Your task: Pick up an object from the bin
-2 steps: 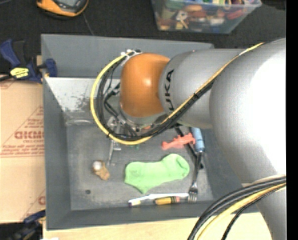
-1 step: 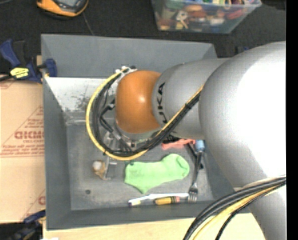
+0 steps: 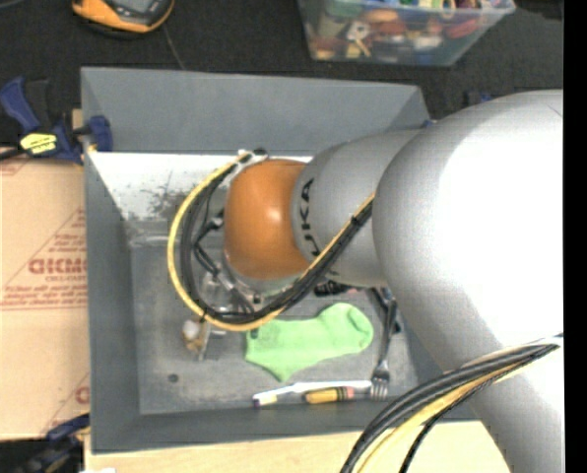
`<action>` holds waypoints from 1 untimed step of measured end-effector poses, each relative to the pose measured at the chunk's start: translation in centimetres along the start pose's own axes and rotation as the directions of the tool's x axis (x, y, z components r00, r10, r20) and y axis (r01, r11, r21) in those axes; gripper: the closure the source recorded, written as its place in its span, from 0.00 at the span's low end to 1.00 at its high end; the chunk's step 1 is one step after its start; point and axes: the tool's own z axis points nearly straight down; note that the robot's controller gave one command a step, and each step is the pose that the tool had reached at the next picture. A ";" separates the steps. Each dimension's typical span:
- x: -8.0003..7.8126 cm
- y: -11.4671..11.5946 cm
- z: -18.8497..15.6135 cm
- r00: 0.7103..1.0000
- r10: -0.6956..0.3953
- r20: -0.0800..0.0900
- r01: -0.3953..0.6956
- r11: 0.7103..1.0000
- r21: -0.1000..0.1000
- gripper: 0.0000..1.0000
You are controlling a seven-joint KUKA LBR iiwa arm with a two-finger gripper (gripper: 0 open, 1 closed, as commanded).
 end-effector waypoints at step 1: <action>0.0 0.2 -0.1 0.999 0.055 0.000 -0.055 0.999 -0.001 1.00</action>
Offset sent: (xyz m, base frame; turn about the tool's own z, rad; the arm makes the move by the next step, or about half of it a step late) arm 0.0000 0.0000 0.0000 0.0000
